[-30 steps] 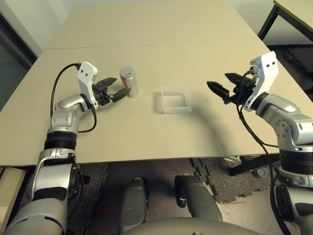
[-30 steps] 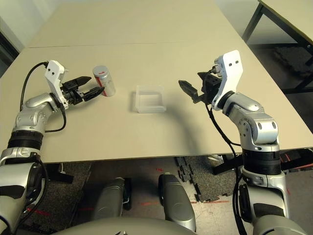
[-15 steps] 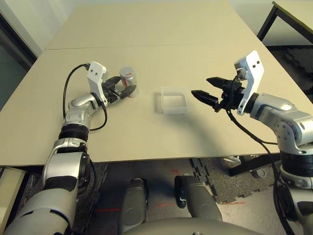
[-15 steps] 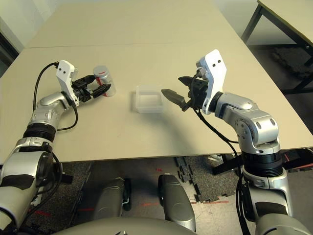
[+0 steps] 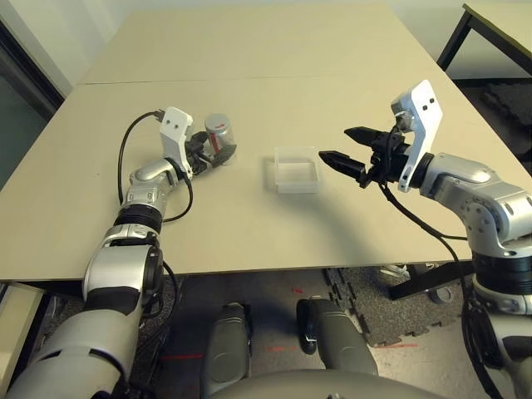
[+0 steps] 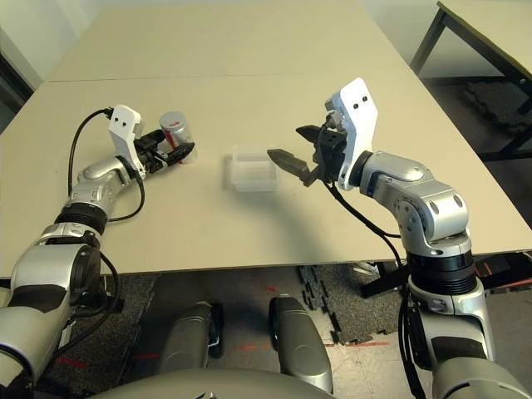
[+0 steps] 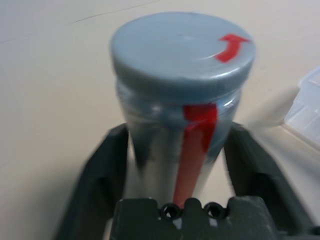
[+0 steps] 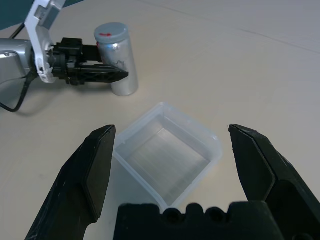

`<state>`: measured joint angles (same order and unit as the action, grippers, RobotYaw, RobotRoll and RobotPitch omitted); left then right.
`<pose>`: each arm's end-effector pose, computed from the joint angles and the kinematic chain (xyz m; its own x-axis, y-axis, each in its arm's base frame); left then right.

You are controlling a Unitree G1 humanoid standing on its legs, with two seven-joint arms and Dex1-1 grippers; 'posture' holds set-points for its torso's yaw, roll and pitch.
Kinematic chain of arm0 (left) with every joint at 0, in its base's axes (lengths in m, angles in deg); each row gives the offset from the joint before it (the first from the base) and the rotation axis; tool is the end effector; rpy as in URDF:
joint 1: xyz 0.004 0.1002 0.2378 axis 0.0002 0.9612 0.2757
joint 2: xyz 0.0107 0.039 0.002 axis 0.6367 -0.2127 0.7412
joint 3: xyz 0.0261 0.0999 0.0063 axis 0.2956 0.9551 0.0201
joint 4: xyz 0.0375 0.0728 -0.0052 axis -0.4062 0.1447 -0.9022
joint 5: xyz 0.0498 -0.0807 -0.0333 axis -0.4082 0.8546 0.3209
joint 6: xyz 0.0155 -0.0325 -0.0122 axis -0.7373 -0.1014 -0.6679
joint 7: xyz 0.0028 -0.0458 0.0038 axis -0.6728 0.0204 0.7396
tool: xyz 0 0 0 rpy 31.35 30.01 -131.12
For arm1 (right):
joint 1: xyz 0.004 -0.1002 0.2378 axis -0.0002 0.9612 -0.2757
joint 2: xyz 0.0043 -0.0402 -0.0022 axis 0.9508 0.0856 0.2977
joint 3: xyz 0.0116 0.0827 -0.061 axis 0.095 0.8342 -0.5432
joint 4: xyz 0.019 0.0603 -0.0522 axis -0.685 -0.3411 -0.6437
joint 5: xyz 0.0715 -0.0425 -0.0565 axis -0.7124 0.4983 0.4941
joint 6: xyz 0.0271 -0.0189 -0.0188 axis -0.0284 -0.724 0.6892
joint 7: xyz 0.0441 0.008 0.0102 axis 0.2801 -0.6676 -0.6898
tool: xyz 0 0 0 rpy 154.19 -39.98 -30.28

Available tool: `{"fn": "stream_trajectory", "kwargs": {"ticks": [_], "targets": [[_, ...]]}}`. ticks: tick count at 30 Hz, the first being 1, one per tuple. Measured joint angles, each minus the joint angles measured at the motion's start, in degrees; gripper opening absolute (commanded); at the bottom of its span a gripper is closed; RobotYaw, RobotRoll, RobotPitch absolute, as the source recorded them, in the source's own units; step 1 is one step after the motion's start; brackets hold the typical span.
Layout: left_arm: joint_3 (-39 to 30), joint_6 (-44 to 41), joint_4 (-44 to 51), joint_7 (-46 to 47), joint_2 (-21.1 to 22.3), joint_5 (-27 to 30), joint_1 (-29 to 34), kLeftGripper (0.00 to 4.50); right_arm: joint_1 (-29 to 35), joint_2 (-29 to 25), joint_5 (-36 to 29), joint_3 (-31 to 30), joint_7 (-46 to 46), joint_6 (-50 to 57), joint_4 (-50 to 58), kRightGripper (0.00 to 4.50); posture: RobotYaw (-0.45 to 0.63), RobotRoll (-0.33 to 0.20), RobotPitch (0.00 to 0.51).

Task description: Pour the medicine from the bottle into the box.

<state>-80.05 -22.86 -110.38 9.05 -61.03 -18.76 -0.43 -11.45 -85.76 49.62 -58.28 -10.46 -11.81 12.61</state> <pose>0.3399 0.2374 0.1104 0.8197 -0.5625 -0.1083 0.5691 0.8212 0.0421 0.2577 -0.1926 0.1965 0.6761 0.7258 -0.1270 -0.7341 0.6782 -0.0328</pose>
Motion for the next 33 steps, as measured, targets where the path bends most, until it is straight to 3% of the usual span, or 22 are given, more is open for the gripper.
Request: {"fn": "stream_trajectory", "kwargs": {"ticks": [9, 14, 22, 28, 33], "targets": [[0.01, 1.6, -0.77, -1.11, -0.8, -0.87, -0.23, 2.53, -0.52, 0.01, 0.09, -0.02, 0.52, -0.34, -1.39, 4.5, -0.19, 0.0, 0.088], [-0.01, 1.47, 1.2, -6.36, -0.71, -0.54, -0.46, 2.53, -1.51, -0.16, 0.17, -0.83, 1.43, -1.18, -2.14, 4.5, -0.17, 0.0, 0.091], [0.16, -8.16, 16.73, -14.87, 0.98, 3.01, -0.39, 2.53, -6.08, 0.51, 1.43, -3.07, 2.5, -2.61, -3.57, 4.5, -0.14, 0.0, 0.097], [3.22, -17.35, 30.1, -16.92, -1.41, 5.65, 3.38, 2.53, -9.49, 5.26, 2.86, -6.67, 1.03, -3.17, -3.6, 4.5, -0.15, 0.0, 0.093], [7.17, -23.37, 37.1, -20.3, -1.96, 7.01, 5.2, 2.53, -11.51, 5.54, 3.39, -7.33, 2.72, -4.03, -3.79, 4.5, -0.16, 0.0, 0.093]]}}
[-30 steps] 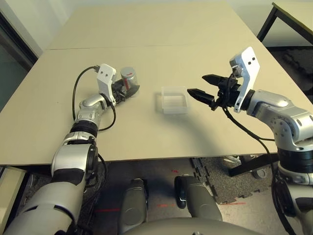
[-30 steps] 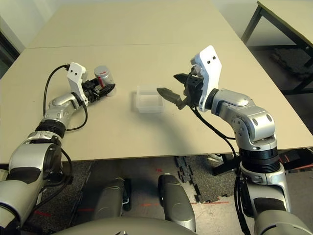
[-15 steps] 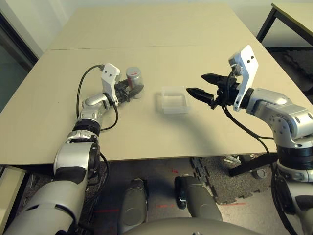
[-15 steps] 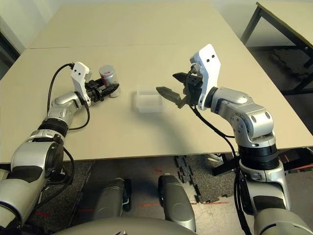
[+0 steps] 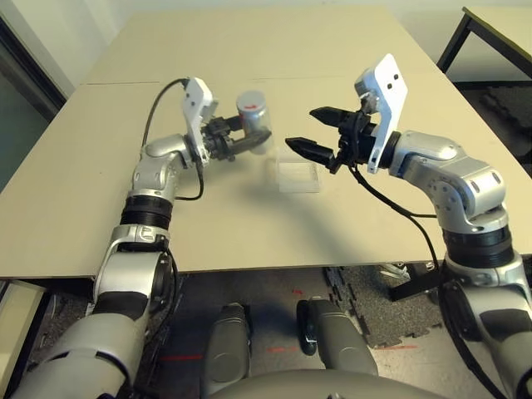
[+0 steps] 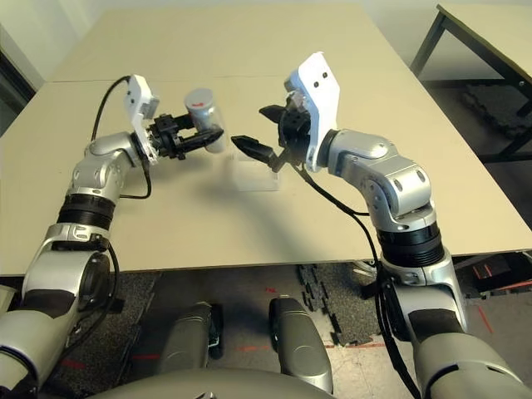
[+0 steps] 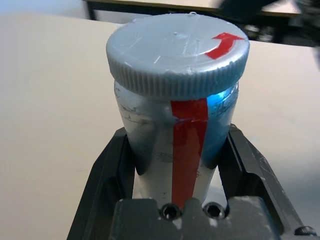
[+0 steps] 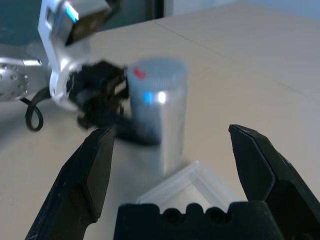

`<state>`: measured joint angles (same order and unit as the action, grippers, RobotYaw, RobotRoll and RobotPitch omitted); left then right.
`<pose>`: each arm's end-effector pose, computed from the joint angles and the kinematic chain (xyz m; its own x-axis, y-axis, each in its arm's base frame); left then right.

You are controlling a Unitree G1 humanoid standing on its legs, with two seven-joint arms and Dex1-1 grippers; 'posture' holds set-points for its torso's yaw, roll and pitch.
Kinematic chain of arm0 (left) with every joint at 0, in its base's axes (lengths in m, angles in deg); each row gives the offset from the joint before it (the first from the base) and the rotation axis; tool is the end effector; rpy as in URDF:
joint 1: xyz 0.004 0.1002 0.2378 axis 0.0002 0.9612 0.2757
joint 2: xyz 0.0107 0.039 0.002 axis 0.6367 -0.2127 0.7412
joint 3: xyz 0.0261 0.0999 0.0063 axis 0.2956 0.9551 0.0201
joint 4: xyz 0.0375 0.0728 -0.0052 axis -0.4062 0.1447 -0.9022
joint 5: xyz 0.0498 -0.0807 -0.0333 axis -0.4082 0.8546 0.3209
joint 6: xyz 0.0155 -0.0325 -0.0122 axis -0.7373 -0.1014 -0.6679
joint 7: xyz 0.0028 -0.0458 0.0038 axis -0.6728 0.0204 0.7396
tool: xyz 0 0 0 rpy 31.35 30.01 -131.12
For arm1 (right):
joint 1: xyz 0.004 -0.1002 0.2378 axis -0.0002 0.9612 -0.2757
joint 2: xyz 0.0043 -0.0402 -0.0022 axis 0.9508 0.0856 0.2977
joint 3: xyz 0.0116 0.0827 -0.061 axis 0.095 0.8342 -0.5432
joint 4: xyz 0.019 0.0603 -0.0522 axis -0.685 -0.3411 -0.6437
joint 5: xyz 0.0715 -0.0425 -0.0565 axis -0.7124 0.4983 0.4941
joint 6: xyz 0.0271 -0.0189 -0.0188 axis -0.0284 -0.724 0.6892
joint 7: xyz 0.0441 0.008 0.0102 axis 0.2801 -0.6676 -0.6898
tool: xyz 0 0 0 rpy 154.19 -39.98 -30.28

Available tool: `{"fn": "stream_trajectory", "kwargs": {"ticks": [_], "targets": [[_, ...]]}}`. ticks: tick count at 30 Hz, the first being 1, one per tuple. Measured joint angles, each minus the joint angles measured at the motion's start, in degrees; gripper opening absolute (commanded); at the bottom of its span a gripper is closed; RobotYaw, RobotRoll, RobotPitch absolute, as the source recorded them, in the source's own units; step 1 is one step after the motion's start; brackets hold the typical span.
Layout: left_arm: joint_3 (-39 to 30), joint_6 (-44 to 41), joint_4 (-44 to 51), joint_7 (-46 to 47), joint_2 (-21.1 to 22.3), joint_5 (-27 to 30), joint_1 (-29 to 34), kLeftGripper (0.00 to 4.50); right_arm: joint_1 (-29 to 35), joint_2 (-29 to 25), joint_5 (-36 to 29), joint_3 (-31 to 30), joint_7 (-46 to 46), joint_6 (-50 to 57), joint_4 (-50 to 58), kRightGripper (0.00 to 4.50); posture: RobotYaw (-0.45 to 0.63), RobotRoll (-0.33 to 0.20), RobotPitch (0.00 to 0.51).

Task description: Pour the medicine from the bottle into the box.

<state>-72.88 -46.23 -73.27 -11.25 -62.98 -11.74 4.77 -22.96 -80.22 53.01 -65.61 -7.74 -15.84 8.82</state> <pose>0.3364 0.1875 0.1665 0.3726 -0.9265 -0.0531 0.9267 0.3685 0.0734 0.2761 -0.1468 0.2250 0.5427 0.8388 -0.0436 -0.8336 0.5315 -0.1504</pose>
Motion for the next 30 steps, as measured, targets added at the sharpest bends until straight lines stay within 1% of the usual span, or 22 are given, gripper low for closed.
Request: {"fn": "stream_trajectory", "kwargs": {"ticks": [3, 7, 11, 21, 24, 25, 27, 28, 30], "targets": [[1.67, -1.36, 1.61, -2.14, -0.14, 0.34, -0.21, 2.53, -1.45, -0.49, 0.02, -0.9, 1.99, -0.79, -0.06, 4.5, -0.17, 0.0, 0.091], [2.89, -1.98, 1.66, -3.86, -0.19, 0.44, -0.69, 2.53, -1.53, -2.09, 0.1, -1.1, 4.25, -1.13, -0.55, 4.5, -0.17, 0.0, 0.089], [3.09, -1.95, 1.58, -4.44, -0.75, 0.44, -1.83, 2.53, -2.37, -2.25, 0.59, -1.27, 5.3, -1.35, -0.75, 4.5, -0.17, 0.0, 0.09], [2.91, -1.37, 0.85, -2.75, -1.76, 0.44, -2.48, 2.53, -2.57, 1.34, 2.23, -1.29, 2.71, -1.63, -0.76, 4.5, -0.17, 0.0, 0.092], [2.92, -1.38, 0.95, -2.55, -1.81, 0.44, -2.31, 2.53, -2.57, 2.33, 2.44, -1.28, 1.85, -1.63, -0.78, 3.94, -0.16, 0.0, 0.093], [2.92, -1.38, 1.06, -2.55, -1.85, 0.45, -2.21, 2.53, -2.58, 2.43, 2.68, -1.26, 1.54, -1.63, -0.9, 3.62, -0.16, 0.0, 0.095], [2.92, -1.38, 1.11, -2.56, -1.85, 0.46, -1.97, 2.53, -2.58, 2.45, 3.01, -1.09, 1.01, -1.63, -1.31, 2.83, -0.16, 0.0, 0.096], [2.92, -1.39, 1.11, -2.54, -1.86, 0.46, -1.88, 2.53, -2.58, 2.49, 3.04, -1.04, 0.94, -1.63, -1.45, 2.55, -0.16, 0.0, 0.096], [2.92, -1.4, 1.11, -2.45, -1.89, 0.48, -1.87, 2.53, -2.59, 2.66, 3.05, -1.03, 0.86, -1.65, -1.59, 2.54, -0.16, 0.0, 0.096]]}}
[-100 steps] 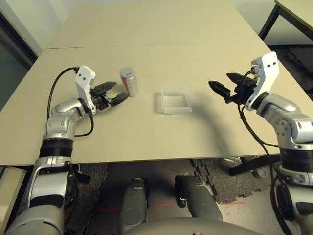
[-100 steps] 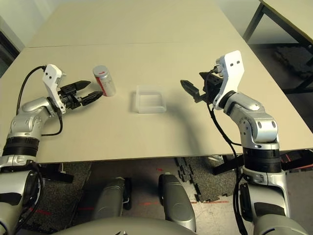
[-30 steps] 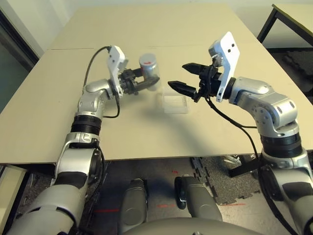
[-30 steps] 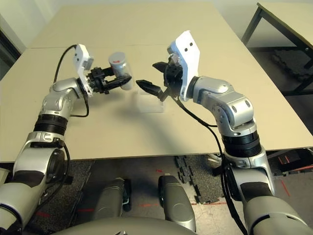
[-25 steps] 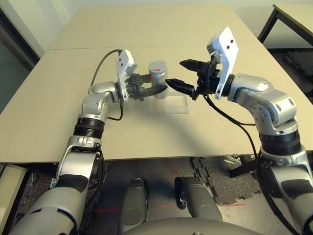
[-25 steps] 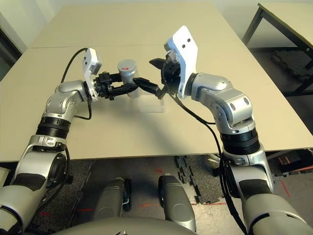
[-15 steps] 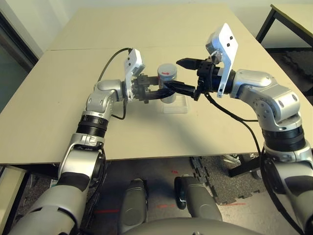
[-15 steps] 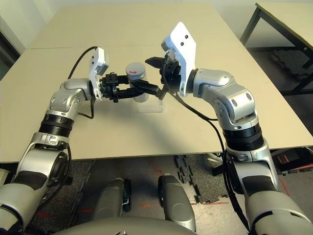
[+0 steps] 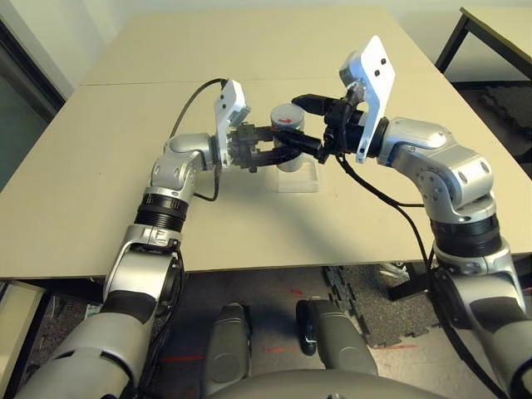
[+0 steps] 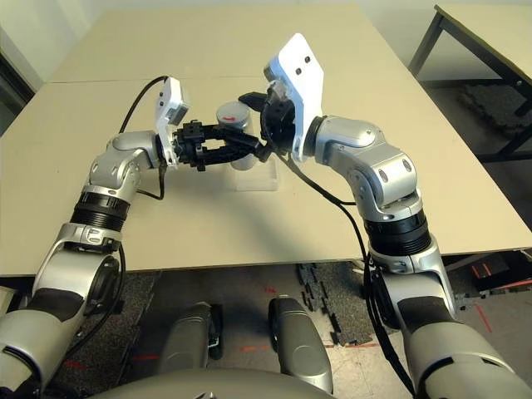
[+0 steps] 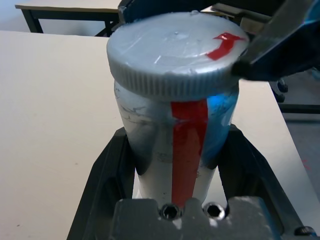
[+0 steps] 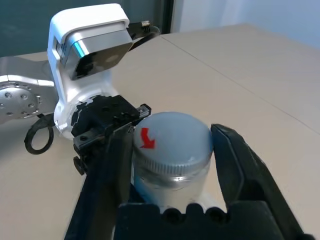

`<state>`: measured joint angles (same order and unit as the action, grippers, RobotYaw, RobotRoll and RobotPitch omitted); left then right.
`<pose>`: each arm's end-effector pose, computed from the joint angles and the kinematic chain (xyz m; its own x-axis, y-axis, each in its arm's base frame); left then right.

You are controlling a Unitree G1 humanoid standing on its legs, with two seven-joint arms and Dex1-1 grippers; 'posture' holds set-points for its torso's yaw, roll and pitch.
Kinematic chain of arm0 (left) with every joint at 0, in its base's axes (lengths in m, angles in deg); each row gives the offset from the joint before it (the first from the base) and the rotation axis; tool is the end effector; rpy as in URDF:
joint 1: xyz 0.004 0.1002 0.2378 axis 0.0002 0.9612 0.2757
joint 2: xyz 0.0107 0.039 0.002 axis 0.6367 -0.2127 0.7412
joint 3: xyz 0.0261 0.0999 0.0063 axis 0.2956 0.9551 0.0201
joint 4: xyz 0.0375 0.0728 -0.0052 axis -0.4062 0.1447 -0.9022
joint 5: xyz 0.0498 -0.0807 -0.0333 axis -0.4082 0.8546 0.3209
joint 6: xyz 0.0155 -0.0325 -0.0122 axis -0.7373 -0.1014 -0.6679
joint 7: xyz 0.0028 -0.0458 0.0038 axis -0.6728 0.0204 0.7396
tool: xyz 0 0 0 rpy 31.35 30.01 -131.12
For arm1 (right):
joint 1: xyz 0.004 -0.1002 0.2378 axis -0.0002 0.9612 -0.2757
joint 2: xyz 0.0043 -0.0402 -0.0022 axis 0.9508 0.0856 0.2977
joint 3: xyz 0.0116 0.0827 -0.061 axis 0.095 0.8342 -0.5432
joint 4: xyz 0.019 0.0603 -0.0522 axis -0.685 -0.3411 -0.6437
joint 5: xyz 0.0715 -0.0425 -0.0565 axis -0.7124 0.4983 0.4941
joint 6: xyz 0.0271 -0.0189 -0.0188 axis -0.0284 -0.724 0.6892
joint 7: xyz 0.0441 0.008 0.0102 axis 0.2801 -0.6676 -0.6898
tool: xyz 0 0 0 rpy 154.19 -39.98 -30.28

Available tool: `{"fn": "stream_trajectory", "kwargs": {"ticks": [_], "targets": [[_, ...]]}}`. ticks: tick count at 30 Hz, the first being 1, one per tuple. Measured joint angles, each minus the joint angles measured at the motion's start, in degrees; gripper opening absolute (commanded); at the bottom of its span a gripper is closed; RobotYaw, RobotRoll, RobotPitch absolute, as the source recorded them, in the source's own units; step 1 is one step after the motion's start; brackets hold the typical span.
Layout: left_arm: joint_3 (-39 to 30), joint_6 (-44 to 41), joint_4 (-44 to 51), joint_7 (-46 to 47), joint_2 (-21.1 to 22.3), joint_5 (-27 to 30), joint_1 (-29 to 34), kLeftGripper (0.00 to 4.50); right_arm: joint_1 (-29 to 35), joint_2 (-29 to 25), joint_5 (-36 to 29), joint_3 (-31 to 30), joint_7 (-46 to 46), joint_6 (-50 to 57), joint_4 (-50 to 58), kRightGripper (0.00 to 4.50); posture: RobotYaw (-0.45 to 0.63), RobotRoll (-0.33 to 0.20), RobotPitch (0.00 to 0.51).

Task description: Pour the medicine from the bottle into the box.

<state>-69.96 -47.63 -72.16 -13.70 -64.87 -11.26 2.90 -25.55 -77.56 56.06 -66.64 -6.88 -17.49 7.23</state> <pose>0.3391 0.1663 0.1732 0.2645 -0.9623 -0.0626 0.9626 0.2595 0.0785 0.2805 -0.1349 0.2313 0.5249 0.8509 -0.0190 -0.8375 0.5124 -0.1897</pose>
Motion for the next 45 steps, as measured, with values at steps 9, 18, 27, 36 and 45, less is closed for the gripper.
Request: {"fn": "stream_trajectory", "kwargs": {"ticks": [9, 18, 27, 36, 45], "targets": [[0.02, -0.65, 1.22, -0.12, 0.05, 0.22, 0.58, 2.53, -0.57, -0.79, -0.42, 0.06, 2.39, -0.52, -1.13, 2.54, -0.16, 0.0, 0.103], [0.59, -4.68, 7.7, -1.43, 0.38, 1.59, 1.14, 2.53, -9.44, -6.57, -2.46, -0.49, 25.58, -11.15, -19.06, 2.54, -0.12, 0.0, 0.125], [1.01, -9.55, 13.35, -0.45, 1.71, 1.95, 3.62, 2.53, -17.14, -4.05, 0.29, -3.16, 39.73, -22.41, -37.44, 2.54, -0.08, 0.0, 0.127], [1.18, -10.82, 14.05, -0.25, 1.67, 2.81, 3.61, 2.53, -17.97, -4.12, 1.48, -2.99, 41.09, -21.76, -37.07, 2.51, -0.1, 0.0, 0.125], [2.29, -9.37, 15.57, -0.72, 1.26, 3.88, 3.57, 2.53, -13.87, -8.91, -0.53, 0.63, 32.18, -8.3, -19.64, 4.5, -0.11, 0.0, 0.123]]}}
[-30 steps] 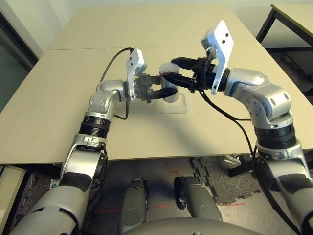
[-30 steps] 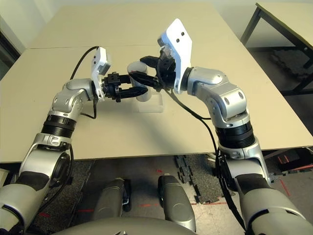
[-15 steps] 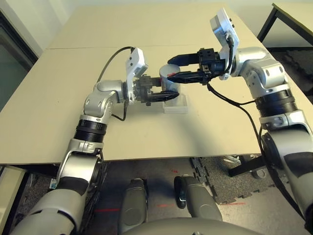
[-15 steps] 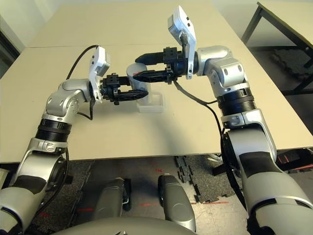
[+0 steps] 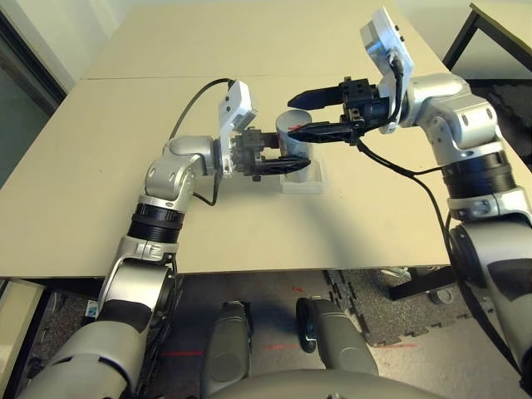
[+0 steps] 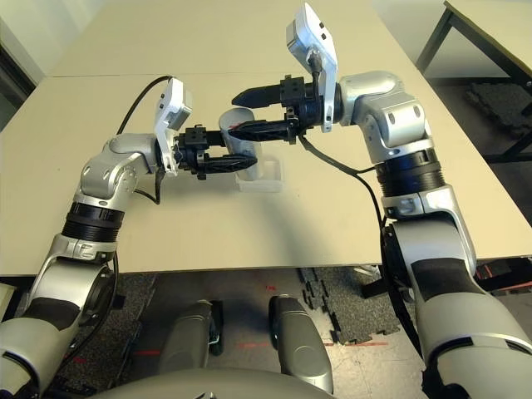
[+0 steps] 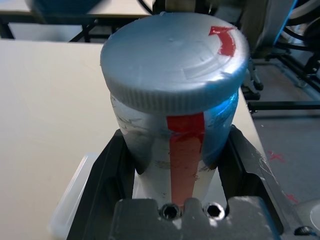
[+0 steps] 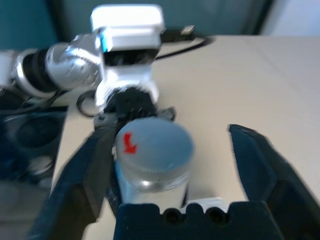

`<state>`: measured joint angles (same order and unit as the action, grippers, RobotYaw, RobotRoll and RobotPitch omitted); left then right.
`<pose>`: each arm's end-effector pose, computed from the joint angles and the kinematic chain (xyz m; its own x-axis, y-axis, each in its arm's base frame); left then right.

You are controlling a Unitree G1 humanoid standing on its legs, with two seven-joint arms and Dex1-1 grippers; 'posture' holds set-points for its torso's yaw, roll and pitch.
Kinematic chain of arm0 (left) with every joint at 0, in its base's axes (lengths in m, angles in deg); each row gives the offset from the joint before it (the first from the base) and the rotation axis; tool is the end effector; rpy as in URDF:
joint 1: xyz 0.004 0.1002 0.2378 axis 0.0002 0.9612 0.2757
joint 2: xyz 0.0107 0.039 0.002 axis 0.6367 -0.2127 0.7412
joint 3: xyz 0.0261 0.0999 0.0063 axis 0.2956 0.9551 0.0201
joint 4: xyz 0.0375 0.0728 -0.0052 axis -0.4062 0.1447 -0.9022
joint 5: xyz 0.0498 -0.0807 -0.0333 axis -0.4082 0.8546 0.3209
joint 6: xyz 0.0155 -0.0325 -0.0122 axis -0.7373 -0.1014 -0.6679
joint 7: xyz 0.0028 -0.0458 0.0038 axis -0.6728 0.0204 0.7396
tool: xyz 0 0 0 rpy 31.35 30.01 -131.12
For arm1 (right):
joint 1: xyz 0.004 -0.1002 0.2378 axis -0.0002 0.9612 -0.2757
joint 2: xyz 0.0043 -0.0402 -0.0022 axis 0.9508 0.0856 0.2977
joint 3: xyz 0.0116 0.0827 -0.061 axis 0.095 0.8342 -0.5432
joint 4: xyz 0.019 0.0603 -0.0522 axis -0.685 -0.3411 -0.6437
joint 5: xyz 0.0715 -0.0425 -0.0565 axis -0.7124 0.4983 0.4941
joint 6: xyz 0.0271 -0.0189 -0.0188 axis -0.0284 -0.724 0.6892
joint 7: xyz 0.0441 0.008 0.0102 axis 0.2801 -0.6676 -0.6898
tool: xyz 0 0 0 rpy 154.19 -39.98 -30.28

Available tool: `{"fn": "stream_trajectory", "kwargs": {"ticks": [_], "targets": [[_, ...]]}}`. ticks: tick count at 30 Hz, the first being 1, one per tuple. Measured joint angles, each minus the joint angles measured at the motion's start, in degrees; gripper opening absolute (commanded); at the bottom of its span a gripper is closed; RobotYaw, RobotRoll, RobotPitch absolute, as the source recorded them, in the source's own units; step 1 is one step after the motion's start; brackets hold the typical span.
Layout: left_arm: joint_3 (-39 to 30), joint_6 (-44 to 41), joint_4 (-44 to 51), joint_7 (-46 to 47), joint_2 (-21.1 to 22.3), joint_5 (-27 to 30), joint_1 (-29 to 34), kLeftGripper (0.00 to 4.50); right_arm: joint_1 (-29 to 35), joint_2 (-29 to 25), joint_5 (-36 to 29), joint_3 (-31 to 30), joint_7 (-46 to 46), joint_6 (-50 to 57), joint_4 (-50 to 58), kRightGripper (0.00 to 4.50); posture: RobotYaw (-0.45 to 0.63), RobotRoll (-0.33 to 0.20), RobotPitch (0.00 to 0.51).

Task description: Pour the medicine from the bottle into the box.

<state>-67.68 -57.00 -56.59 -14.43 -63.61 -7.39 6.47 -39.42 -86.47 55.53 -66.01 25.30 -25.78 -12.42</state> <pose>0.3195 0.1534 0.1892 0.1497 -0.9867 -0.0641 0.9853 0.1434 0.0927 0.3157 -0.1708 0.2775 0.1812 0.9746 -0.1315 -0.9582 0.1449 -0.2465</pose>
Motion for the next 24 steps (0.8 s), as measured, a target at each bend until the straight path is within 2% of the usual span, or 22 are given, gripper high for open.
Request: {"fn": "stream_trajectory", "kwargs": {"ticks": [5, 11, 24], "targets": [[0.11, 1.05, -0.25, -0.11, 0.12, 0.1, -0.01, 2.53, 2.92, 0.86, -2.12, 1.64, -6.79, 6.05, 8.95, 4.5, -0.12, 0.0, 0.121], [0.49, 2.13, -1.2, -0.43, 0.16, 0.09, -0.2, 2.53, 5.6, 2.59, -3.97, 1.16, -10.56, 8.92, 14.04, 4.5, -0.13, 0.0, 0.116], [1.21, 2.88, -2.35, -0.41, -0.19, 0.13, -0.46, 2.53, 5.92, 3.3, 0.12, -1.7, -13.81, 5.37, 10.65, 4.5, -0.12, 0.0, 0.117]]}}
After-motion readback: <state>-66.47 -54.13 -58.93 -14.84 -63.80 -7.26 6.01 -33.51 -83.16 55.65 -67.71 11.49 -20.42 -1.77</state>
